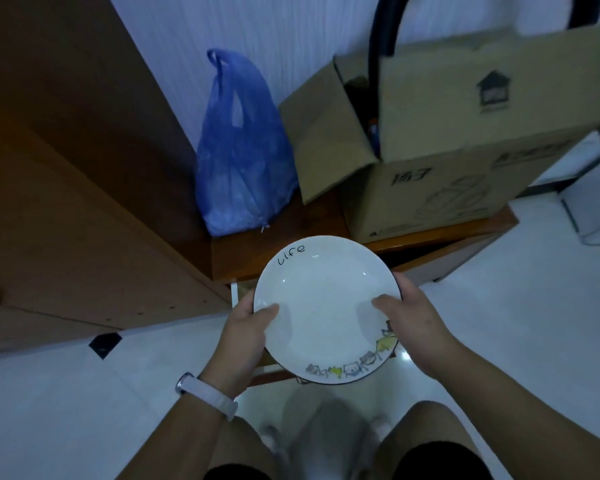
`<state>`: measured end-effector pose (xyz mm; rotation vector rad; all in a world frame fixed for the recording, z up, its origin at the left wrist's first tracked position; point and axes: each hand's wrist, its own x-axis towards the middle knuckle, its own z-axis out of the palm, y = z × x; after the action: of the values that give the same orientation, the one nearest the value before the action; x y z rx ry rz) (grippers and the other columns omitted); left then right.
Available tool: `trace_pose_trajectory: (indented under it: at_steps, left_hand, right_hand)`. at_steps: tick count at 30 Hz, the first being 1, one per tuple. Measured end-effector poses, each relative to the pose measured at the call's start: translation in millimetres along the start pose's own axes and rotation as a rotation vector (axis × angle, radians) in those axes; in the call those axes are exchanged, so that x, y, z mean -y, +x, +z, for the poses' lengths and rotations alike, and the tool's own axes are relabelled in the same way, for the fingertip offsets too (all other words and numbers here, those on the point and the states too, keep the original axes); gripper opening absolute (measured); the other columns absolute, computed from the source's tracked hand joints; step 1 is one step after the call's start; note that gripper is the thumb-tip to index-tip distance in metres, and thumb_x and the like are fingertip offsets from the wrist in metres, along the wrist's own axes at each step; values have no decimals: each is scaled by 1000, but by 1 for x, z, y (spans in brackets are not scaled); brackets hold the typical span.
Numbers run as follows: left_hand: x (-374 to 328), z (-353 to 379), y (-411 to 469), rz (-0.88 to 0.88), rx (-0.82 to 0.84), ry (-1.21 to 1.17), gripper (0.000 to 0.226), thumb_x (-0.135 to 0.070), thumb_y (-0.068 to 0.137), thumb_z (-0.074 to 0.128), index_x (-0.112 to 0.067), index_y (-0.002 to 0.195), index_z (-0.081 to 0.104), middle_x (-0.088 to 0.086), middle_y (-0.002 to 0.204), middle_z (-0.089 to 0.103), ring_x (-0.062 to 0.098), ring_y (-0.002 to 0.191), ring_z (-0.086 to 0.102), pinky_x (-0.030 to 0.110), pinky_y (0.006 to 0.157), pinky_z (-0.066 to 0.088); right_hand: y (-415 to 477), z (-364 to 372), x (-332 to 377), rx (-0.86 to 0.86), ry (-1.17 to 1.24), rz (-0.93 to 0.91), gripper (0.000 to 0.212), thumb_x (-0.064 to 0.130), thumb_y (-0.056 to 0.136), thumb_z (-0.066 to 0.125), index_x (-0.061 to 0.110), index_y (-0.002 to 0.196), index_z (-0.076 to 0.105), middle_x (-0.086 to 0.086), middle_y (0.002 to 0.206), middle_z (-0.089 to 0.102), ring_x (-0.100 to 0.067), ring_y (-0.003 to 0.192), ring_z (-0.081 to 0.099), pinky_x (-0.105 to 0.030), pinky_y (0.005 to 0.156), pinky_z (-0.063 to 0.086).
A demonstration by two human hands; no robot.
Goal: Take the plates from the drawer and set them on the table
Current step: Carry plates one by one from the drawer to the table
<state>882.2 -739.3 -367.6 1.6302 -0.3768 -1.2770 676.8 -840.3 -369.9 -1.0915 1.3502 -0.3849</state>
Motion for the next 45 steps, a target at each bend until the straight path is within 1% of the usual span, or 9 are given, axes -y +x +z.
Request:
trace_pose_trajectory:
  at_steps: [4,8,11,17,22,26,30,39,45]
  left_hand:
    - [-69,14,-59,32,42,-33,34,-1,94,48,-25,115,62,0,106,74,23,96,69,35,75,56]
    - [-133,31,-113,56,7,-49,36,2,92,48,-20,117,62,12,113,70,35,103,63,43,82,54]
    - [-178,47,-144,92,8,-54,37,6,91,47,-15,118,61,16,112,69,36,100,62,44,84,52]
    - [-241,75,-182,148,52,-55,34,4,92,46,-19,109,64,14,108,70,38,101,62,55,93,48]
    - [-257,101,-199,200,58,-51,39,7,91,45,-10,123,60,19,109,68,42,101,61,56,93,47]
    - [-259,120,-209,204,100,-73,35,7,91,43,-15,110,62,25,118,63,50,110,56,63,96,42]
    - [-262,135,-215,188,181,-63,35,7,90,43,-19,106,61,22,118,64,46,108,58,61,96,44]
    - [-262,137,-193,86,455,10,41,1,87,50,-20,121,60,13,116,69,41,107,63,61,91,48]
    - [-280,117,-180,91,642,106,38,6,88,44,-15,115,62,11,108,72,31,93,69,42,72,59]
  right_hand:
    - [-65,-27,68,-6,38,-19,35,9,93,50,32,117,60,2,107,71,-24,98,67,-42,77,58]
    - [-127,-52,127,-16,60,-67,36,8,90,53,34,115,62,3,105,72,-22,98,67,-40,77,57]
    - [-164,-72,165,-19,118,-119,36,6,91,53,35,109,62,3,103,72,-21,96,67,-40,77,56]
    - [-203,-106,205,-16,234,-230,39,9,86,57,39,110,64,4,104,74,-26,101,68,-52,88,55]
    - [-223,-127,212,-51,299,-264,38,4,90,54,35,108,65,-1,104,75,-28,100,69,-54,90,54]
    - [-238,-141,209,-101,317,-277,37,11,87,56,39,109,64,3,105,74,-25,100,69,-53,90,55]
    - [-252,-151,207,-164,354,-296,35,11,85,56,35,109,66,0,104,75,-27,98,70,-52,89,56]
    - [-280,-141,195,-402,441,-302,35,3,90,49,30,103,67,2,95,76,-22,86,72,-35,68,54]
    - [-298,-92,190,-599,538,-280,32,3,90,50,27,105,66,1,92,76,-20,77,71,-32,60,53]
